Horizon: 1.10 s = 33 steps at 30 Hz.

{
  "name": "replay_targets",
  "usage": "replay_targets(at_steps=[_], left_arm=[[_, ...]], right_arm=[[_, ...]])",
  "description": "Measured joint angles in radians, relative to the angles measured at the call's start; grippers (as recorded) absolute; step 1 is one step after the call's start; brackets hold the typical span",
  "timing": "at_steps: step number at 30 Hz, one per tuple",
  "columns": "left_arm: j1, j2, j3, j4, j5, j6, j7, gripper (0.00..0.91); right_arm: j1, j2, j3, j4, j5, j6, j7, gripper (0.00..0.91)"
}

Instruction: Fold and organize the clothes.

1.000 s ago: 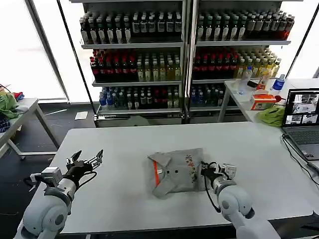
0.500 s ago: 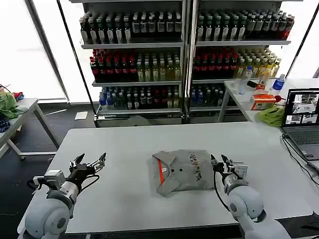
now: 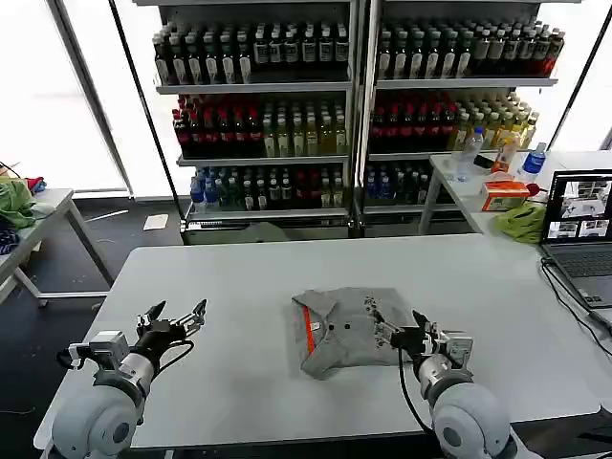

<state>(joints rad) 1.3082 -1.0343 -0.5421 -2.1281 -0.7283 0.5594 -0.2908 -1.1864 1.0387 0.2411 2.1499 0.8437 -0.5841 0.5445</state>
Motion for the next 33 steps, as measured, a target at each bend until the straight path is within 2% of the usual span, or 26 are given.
replay_targets(at_steps=[7, 15, 33], left_arm=[[-0.003, -0.003, 0.005, 0.009, 0.0, 0.0, 0.0, 0.907], [-0.007, -0.005, 0.007, 0.02, 0.0, 0.0, -0.001, 0.907], [-0.001, 0.002, 0.003, 0.02, -0.001, 0.0, 0.001, 0.907]], right_arm=[[-0.018, -0.05, -0.036, -0.008, -0.02, 0.0, 0.007, 0.907], [-0.03, -0.069, -0.063, -0.033, -0.046, 0.0, 0.019, 0.907], [-0.049, -0.056, -0.093, -0.071, -0.063, 0.0, 0.026, 0.907]])
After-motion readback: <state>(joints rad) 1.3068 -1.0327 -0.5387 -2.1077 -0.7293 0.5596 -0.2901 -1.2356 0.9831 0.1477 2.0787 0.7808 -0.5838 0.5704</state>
